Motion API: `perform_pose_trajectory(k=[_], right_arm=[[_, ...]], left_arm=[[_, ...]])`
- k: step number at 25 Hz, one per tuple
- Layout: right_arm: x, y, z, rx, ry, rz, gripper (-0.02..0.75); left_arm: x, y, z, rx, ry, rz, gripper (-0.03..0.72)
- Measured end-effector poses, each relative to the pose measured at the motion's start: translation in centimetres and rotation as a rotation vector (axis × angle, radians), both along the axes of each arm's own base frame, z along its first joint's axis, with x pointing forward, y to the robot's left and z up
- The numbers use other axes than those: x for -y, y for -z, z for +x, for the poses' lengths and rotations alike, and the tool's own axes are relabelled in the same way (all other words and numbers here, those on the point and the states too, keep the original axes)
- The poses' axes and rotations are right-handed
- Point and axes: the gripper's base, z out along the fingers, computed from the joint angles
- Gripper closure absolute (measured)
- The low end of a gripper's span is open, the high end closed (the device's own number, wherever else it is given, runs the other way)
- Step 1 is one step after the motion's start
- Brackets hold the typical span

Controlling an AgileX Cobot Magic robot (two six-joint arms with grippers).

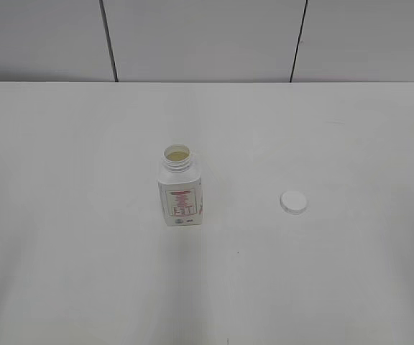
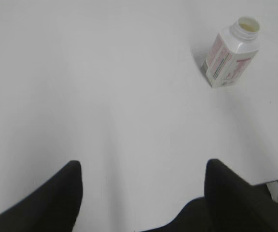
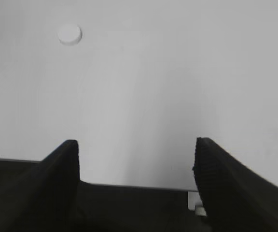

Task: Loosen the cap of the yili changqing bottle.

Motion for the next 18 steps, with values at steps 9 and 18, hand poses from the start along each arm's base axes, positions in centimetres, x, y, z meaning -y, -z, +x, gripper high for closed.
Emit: perform_pose_trajectory(k=[9, 18], right_arm=[[0.2, -0.2, -4.0, 0.247, -0.001, 0.018, 0.153], [0.2, -0.2, -4.1, 0.251, -0.002, 0.02, 0.153]], left_arm=[[0.0, -0.1, -3.2, 0.191, 0.002, -0.002, 0.203], [0.0, -0.1, -3.2, 0.19, 0.003, -0.004, 0.203]])
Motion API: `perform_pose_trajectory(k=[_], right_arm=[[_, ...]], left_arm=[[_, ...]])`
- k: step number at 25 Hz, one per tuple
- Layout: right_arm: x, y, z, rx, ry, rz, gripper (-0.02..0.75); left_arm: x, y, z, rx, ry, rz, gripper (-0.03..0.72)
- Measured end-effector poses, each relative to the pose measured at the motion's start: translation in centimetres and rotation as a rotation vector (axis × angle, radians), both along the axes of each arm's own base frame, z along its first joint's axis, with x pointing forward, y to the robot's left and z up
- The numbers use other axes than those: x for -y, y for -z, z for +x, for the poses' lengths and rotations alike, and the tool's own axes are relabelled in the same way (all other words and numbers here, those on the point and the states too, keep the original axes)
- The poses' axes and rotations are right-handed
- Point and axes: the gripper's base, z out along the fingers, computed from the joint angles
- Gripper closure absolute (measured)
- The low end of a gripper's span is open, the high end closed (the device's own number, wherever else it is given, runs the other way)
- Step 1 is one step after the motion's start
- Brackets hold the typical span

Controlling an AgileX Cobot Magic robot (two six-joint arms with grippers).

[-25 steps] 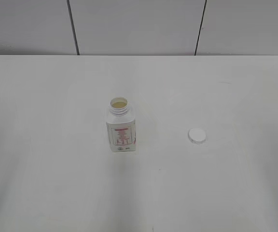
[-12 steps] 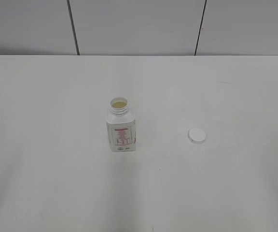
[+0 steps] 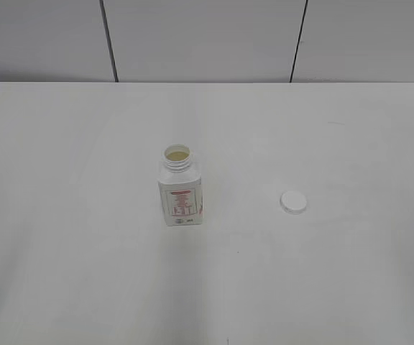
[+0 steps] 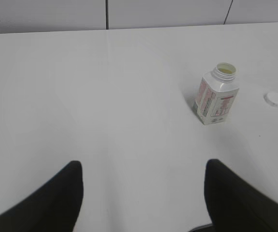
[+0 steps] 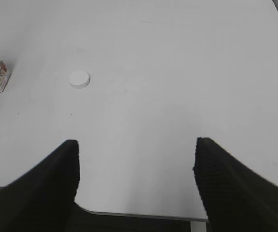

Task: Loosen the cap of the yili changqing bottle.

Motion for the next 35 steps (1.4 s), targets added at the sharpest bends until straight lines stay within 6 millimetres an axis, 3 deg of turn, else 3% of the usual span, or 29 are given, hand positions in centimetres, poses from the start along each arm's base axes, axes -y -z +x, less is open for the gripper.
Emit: perform_pose_trajectory(k=[35], right_arm=[[-0.04, 0.0, 0.02, 0.0, 0.029, 0.002, 0.153]], left_arm=[[0.05, 0.0, 0.08, 0.0, -0.059, 0.0, 0.236]])
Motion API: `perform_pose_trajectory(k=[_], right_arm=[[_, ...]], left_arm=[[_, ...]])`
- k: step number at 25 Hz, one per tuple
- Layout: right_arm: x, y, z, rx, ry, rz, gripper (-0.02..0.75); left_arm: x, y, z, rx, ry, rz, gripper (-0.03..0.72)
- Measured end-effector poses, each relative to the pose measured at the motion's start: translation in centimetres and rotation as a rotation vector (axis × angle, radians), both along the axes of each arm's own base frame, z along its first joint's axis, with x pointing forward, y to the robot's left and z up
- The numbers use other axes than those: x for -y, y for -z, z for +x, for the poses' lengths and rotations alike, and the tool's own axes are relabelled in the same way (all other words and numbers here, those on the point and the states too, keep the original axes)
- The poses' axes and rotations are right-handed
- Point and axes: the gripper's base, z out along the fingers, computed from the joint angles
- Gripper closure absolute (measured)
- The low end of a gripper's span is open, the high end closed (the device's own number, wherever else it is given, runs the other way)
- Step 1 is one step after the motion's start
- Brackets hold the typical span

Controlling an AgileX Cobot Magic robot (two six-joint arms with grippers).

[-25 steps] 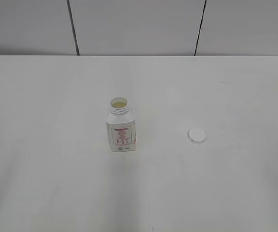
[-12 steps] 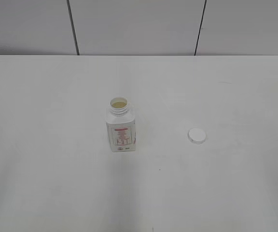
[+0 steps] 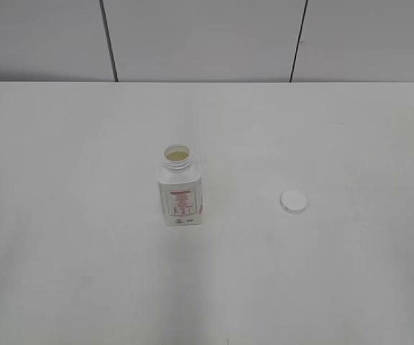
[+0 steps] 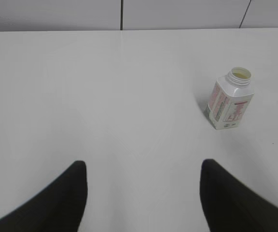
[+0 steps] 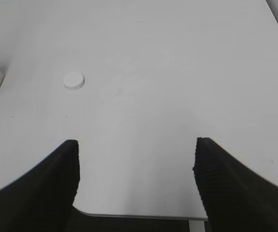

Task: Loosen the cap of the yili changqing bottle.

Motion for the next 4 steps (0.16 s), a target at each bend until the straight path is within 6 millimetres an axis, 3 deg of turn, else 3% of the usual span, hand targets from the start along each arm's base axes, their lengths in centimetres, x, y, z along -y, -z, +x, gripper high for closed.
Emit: perform_pose_trajectory(k=[4], right_arm=[[0.0, 0.0, 0.0, 0.0, 0.0, 0.0, 0.153]], left_arm=[[0.0, 0.0, 0.0, 0.0, 0.0, 0.0, 0.265]])
